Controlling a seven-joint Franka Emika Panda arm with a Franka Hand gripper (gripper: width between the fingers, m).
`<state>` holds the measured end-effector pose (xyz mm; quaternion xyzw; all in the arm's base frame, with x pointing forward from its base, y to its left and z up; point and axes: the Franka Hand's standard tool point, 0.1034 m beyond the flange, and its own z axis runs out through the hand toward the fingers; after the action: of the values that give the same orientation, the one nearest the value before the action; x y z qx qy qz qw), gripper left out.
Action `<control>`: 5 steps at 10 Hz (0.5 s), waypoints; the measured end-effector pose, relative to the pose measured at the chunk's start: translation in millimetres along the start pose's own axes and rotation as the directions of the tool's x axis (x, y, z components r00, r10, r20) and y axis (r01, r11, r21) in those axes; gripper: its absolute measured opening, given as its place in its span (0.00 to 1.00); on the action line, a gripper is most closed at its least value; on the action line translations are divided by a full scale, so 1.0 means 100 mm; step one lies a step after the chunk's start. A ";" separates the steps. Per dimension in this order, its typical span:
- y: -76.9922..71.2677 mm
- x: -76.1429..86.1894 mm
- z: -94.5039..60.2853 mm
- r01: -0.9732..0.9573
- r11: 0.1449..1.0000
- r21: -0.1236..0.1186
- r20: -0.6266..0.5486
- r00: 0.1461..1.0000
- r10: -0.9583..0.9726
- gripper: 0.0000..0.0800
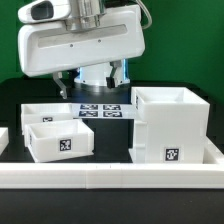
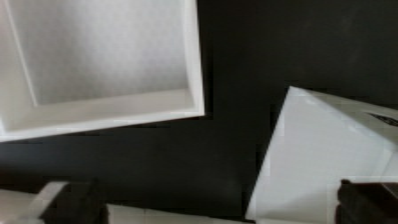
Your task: Assemble drawer
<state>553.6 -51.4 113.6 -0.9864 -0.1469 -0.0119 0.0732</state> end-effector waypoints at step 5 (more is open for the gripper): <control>0.07 -0.26 0.24 0.020 0.999 -0.033 -0.008 1.000 -0.020 0.81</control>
Offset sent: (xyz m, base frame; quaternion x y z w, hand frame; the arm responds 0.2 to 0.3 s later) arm -0.0366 -0.0188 -0.0354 -0.0135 0.0052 -0.0150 0.9998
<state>530.9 -61.7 88.1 -0.9859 -0.1562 -0.0189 0.0574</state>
